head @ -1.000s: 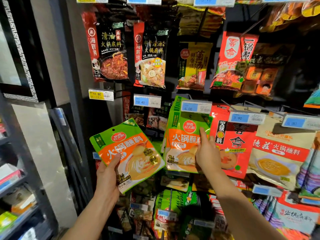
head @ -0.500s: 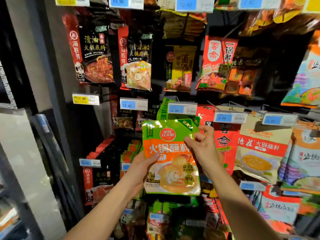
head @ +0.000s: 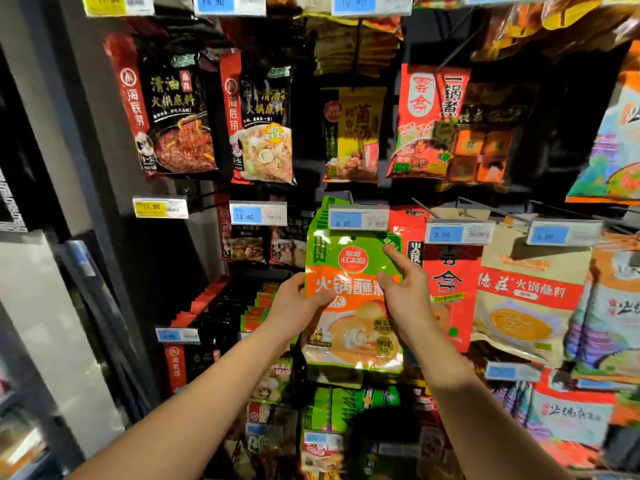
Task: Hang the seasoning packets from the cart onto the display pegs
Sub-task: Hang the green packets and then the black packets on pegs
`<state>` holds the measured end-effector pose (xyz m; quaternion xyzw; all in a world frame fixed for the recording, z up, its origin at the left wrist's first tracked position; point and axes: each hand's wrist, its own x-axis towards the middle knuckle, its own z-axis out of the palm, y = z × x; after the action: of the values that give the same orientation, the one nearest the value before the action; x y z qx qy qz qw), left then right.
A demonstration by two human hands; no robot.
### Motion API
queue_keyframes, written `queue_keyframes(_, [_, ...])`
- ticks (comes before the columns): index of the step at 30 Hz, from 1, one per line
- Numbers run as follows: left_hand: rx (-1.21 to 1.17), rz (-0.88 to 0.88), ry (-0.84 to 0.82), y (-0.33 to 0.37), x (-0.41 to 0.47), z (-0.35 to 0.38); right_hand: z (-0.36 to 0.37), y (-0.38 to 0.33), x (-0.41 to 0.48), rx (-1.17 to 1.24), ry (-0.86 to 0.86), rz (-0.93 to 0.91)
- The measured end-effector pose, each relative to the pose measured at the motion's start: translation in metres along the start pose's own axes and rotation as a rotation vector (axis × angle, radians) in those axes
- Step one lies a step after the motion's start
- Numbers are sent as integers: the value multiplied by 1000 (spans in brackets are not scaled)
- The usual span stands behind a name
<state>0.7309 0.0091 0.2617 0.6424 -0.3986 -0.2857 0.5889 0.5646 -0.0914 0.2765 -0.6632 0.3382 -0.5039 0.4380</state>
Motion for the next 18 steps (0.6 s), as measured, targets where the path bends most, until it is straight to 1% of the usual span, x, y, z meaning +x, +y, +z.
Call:
queue_keyframes(2, [87, 10, 44, -1, 4, -2, 2, 0, 5, -40, 7, -25])
queue_keyframes(3, [177, 25, 78, -1, 5, -4, 3, 0, 6, -82, 2, -38])
queue_keyframes(5, [446, 106, 189, 1, 4, -7, 7, 1, 9, -187, 3, -59])
queue_keyframes(6, [570, 185, 258, 4, 3, -8, 10, 3, 11, -244, 21, -75])
queue_keyframes(8, [693, 407, 349, 10, 5, -9, 17, 7, 12, -376, 35, -110])
queue_keyframes(10, [733, 614, 347, 17, 14, -9, 23, 10, 10, -486, 1, -103])
queue_keyframes(12, [806, 760, 331, 24, 26, -9, 27, 13, 9, -602, -49, -99])
queue_keyframes(15, [968, 877, 330, 39, 46, -7, 34, 18, 15, -745, -24, -142])
queue_keyframes(18, [1034, 961, 323, 57, 66, -5, 46, 23, 31, -778, 52, -168])
